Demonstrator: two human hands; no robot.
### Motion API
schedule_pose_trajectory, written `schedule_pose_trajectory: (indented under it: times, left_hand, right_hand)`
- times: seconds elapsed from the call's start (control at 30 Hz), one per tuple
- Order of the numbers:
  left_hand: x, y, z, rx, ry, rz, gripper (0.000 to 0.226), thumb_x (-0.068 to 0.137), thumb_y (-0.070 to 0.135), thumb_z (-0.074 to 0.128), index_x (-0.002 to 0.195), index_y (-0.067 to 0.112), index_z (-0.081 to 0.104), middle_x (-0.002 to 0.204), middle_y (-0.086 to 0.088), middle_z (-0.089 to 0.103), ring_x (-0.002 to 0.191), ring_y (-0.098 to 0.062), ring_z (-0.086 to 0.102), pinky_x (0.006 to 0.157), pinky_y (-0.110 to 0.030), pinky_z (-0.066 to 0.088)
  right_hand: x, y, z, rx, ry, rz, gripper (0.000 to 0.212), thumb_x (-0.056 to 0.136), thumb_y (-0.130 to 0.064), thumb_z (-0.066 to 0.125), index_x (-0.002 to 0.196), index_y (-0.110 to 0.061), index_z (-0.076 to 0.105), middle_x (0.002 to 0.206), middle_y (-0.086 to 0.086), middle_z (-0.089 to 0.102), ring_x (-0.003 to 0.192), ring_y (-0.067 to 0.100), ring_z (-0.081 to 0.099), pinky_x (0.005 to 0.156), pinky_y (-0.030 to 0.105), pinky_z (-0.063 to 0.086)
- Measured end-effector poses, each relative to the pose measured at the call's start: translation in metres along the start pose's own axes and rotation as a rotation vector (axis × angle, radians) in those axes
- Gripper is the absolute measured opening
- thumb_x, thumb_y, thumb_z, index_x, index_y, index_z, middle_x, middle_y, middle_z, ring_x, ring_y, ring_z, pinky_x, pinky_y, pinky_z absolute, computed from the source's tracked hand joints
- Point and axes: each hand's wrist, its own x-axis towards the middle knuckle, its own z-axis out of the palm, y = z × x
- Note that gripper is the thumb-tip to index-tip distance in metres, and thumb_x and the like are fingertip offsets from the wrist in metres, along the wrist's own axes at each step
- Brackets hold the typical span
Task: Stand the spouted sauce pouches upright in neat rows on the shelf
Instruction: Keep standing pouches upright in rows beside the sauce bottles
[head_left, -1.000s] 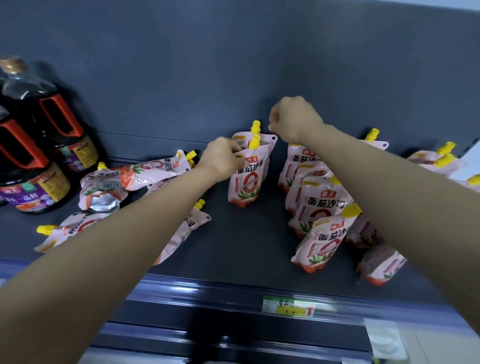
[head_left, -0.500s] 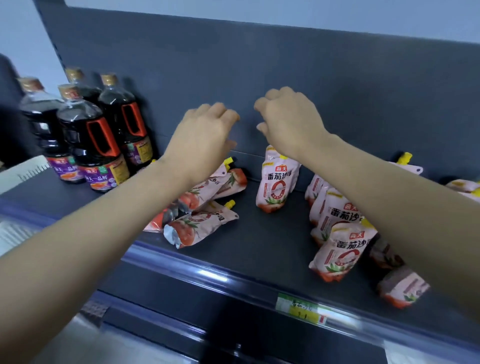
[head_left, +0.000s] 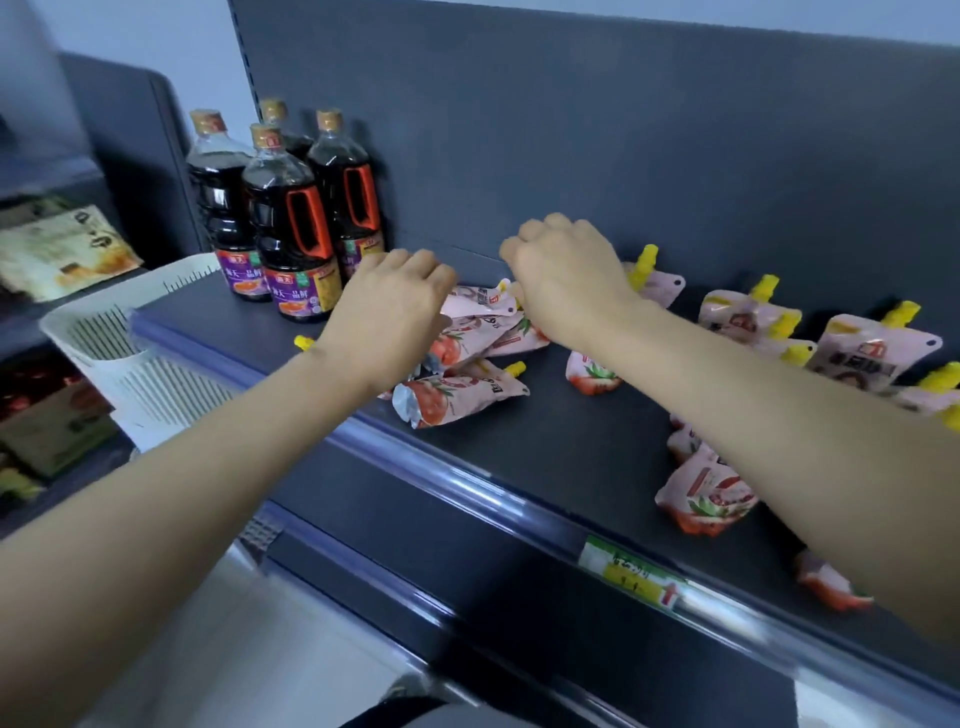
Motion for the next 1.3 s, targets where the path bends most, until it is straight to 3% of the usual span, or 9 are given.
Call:
schedule_pose_trajectory:
  times: [0.4,0.63,0.73,0.83,0.9,0.97,1.07,1.2,1.3]
  left_hand:
    - [0.004,-0.018,0.049,-0.089,-0.092,0.037,0.027,0.083,0.018,0.063,0.105,0.001,0.060,0.101,-0.019,0.061,0.098,-0.039,0.056,0.083,-0.043,0.040]
    - [0.022,-0.052,0.098,-0.076,-0.159,0.156,0.029,0.079,0.011,0.065,0.108,0.008,0.061,0.105,-0.015,0.063,0.101,-0.036,0.057,0.086,-0.042,0.042]
    - [0.031,-0.065,0.114,-0.108,-0.191,0.194,0.032,0.086,0.016,0.058,0.117,0.009,0.057,0.115,-0.013,0.060,0.112,-0.034,0.053,0.093,-0.041,0.038]
    - [0.043,-0.074,0.125,-0.132,-0.212,0.251,0.032,0.089,0.017,0.053,0.121,0.010,0.055,0.119,-0.012,0.059,0.114,-0.032,0.051,0.095,-0.039,0.036]
    - [0.049,-0.078,0.132,-0.155,-0.227,0.300,0.032,0.090,0.016,0.051,0.120,0.010,0.054,0.120,-0.012,0.058,0.115,-0.031,0.050,0.096,-0.039,0.035]
    - [0.054,-0.079,0.136,-0.172,-0.255,0.333,0.031,0.092,0.019,0.049,0.121,0.011,0.053,0.123,-0.011,0.057,0.118,-0.031,0.048,0.098,-0.039,0.034]
    - [0.058,-0.080,0.142,-0.196,-0.283,0.382,0.033,0.093,0.021,0.046,0.124,0.011,0.051,0.126,-0.012,0.055,0.120,-0.031,0.047,0.102,-0.040,0.032]
    - [0.062,-0.084,0.148,-0.287,-0.324,0.407,0.035,0.093,0.024,0.047,0.126,0.013,0.051,0.126,-0.012,0.056,0.119,-0.032,0.049,0.101,-0.041,0.033]
    - [0.066,-0.085,0.155,-0.312,-0.308,0.426,0.033,0.094,0.030,0.046,0.119,0.013,0.056,0.117,-0.010,0.062,0.109,-0.031,0.054,0.097,-0.039,0.036]
  right_hand:
    - [0.000,-0.019,0.054,0.031,-0.176,0.117,0.024,0.092,-0.013,0.053,0.114,-0.005,0.059,0.114,0.013,0.063,0.109,0.033,0.056,0.084,0.038,0.044]
    - [0.015,-0.033,0.094,0.259,-0.436,0.419,0.040,0.088,-0.039,0.060,0.114,-0.008,0.061,0.114,0.014,0.063,0.104,0.033,0.062,0.073,0.033,0.043]
    - [0.024,-0.037,0.112,0.358,-0.536,0.542,0.043,0.085,-0.050,0.060,0.096,-0.010,0.062,0.094,0.011,0.063,0.085,0.030,0.061,0.063,0.030,0.041]
    - [0.031,-0.043,0.120,0.455,-0.665,0.687,0.057,0.077,-0.070,0.055,0.062,-0.016,0.044,0.070,0.001,0.049,0.058,0.016,0.045,0.048,0.028,0.032]
    - [0.035,-0.048,0.120,0.488,-0.781,0.768,0.060,0.078,-0.072,0.051,0.062,-0.015,0.044,0.067,0.003,0.048,0.055,0.014,0.043,0.047,0.026,0.032]
    - [0.038,-0.051,0.121,0.607,-0.865,0.877,0.064,0.080,-0.070,0.052,0.076,-0.006,0.054,0.075,0.007,0.055,0.063,0.019,0.054,0.054,0.026,0.045]
    - [0.040,-0.054,0.126,0.804,-0.836,1.070,0.065,0.079,-0.060,0.063,0.109,-0.002,0.054,0.105,0.010,0.059,0.093,0.026,0.065,0.081,0.034,0.059]
    - [0.047,-0.059,0.134,0.984,-0.760,1.263,0.039,0.081,-0.032,0.074,0.098,-0.008,0.049,0.093,0.006,0.053,0.084,0.022,0.059,0.084,0.034,0.058]
    - [0.051,-0.057,0.136,1.014,-0.765,1.361,0.018,0.087,-0.007,0.066,0.083,-0.007,0.048,0.104,0.013,0.051,0.069,0.021,0.052,0.080,0.033,0.055]
